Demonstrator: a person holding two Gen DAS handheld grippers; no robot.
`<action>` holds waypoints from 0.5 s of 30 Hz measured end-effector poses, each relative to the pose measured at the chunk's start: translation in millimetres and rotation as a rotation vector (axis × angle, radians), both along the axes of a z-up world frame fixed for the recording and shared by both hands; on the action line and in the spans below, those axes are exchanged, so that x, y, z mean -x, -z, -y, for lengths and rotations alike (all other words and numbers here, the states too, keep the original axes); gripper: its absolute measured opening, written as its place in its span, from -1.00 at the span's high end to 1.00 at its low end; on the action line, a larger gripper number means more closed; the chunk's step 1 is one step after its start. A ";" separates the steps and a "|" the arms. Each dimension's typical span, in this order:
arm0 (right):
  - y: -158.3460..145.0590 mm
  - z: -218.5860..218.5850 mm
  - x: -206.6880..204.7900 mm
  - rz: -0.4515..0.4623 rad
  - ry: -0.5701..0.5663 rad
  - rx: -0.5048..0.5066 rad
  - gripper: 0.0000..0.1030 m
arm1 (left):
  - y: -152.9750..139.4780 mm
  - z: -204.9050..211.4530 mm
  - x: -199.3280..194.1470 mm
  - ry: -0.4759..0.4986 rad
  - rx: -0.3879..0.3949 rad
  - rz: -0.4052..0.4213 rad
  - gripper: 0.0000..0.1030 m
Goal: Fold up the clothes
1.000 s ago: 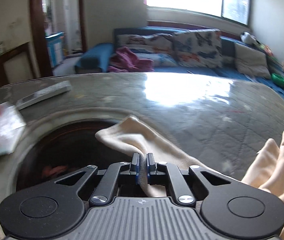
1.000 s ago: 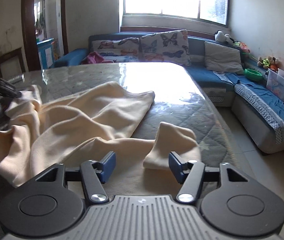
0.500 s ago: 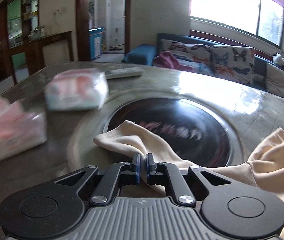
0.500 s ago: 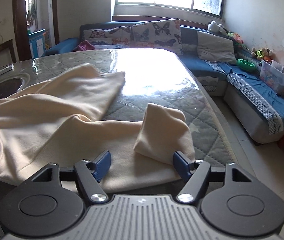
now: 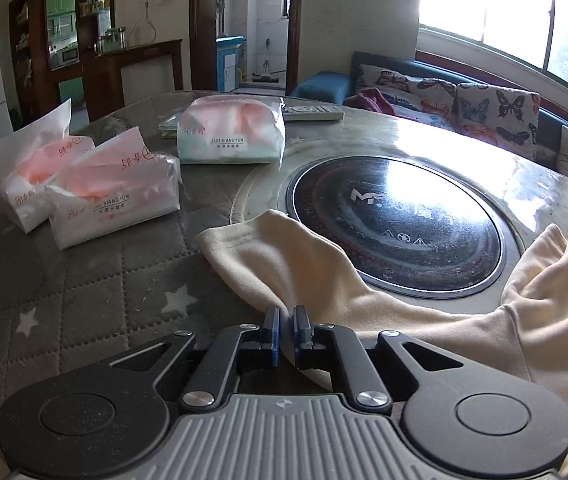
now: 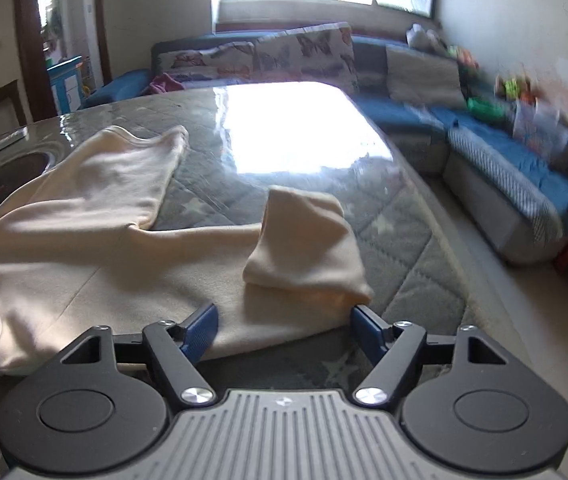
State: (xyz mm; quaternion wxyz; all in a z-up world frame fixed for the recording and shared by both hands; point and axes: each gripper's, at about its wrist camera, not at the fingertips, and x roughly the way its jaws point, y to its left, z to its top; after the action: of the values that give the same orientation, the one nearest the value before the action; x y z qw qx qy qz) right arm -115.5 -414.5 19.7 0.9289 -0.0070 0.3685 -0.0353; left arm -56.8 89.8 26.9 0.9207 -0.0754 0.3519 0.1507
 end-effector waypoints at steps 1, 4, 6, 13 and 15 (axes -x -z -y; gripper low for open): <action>-2.9 -4.1 2.9 0.014 -0.012 0.021 -0.44 | -0.7 0.3 -1.9 0.003 0.003 0.001 0.79; -15.2 -16.6 0.4 0.076 -0.069 0.068 -0.46 | -1.7 0.3 -3.3 0.006 0.002 0.004 0.75; -12.9 -21.9 -9.6 0.070 -0.097 0.082 -0.51 | -1.4 -1.0 -3.5 0.004 0.000 0.003 0.71; 7.4 -3.4 -40.6 0.029 -0.038 0.167 -0.53 | -0.6 -13.2 -2.2 -0.026 -0.021 -0.013 0.52; 6.7 13.9 -40.3 0.035 0.026 0.170 -0.58 | 0.3 -16.5 -1.7 -0.035 -0.025 -0.018 0.52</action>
State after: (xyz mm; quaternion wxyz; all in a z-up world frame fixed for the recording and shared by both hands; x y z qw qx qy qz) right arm -75.2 -428.4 13.0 0.9308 -0.0805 0.3477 -0.0787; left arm -55.1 106.2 26.6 0.9156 -0.0686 0.3569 0.1717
